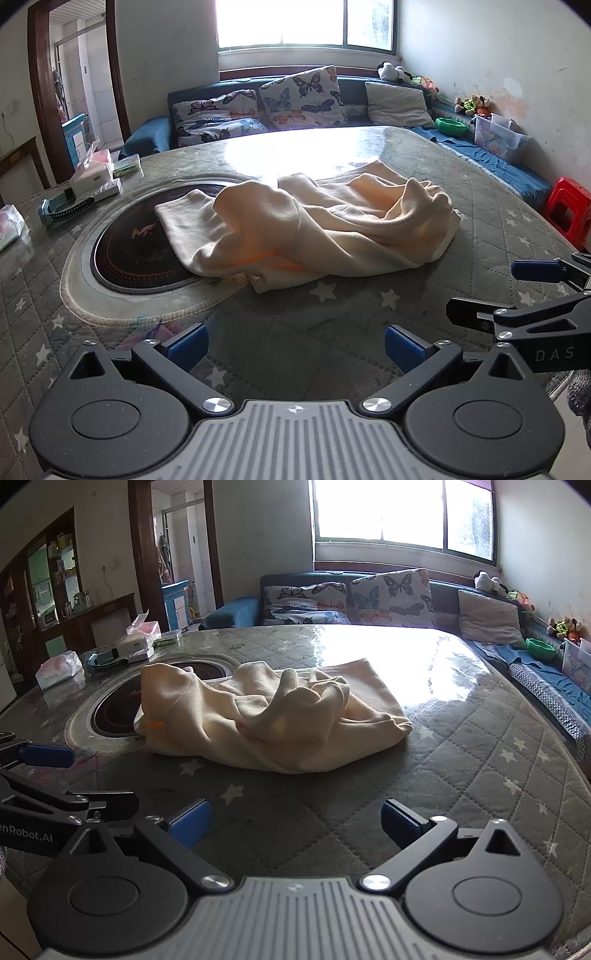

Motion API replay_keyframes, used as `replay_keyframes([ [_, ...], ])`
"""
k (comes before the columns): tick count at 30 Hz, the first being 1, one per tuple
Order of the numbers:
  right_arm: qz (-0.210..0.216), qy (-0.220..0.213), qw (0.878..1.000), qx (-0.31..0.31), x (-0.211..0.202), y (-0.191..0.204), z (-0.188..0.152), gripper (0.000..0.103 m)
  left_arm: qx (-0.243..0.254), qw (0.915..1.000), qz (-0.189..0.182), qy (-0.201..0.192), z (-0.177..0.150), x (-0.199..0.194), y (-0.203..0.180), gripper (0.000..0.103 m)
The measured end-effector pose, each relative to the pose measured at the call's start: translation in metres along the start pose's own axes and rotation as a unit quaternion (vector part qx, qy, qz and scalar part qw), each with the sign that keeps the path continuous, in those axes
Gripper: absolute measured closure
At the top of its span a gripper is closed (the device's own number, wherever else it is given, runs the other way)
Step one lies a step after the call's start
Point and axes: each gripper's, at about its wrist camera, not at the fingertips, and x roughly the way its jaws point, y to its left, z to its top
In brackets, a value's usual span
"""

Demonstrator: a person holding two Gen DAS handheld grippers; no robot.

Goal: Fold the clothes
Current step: 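Move both grippers toward the crumpled cream sweatshirt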

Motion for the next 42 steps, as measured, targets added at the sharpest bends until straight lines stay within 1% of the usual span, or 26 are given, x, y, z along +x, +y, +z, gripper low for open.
replay_keyframes([
  [4,0.001,-0.003,1.0,0.001,-0.001,0.0,0.0,0.003,-0.001,1.0,-0.004,0.006,-0.001,-0.002,-0.007,0.0],
  [5,0.001,-0.003,1.0,0.001,-0.001,-0.001,0.0,0.002,0.0,1.0,-0.002,0.008,-0.007,0.002,-0.01,0.0],
  [9,0.0,0.0,1.0,0.0,0.002,0.001,-0.003,0.001,-0.002,0.9999,-0.001,0.013,-0.007,0.004,-0.011,0.0],
  [26,0.0,0.017,1.0,-0.001,0.014,0.0,0.001,0.0,-0.01,0.9992,0.002,0.038,-0.005,0.017,-0.007,0.0],
  [42,0.002,0.027,1.0,0.002,0.029,-0.003,0.01,0.0,-0.015,0.9986,0.003,0.051,0.001,0.03,-0.002,0.0],
])
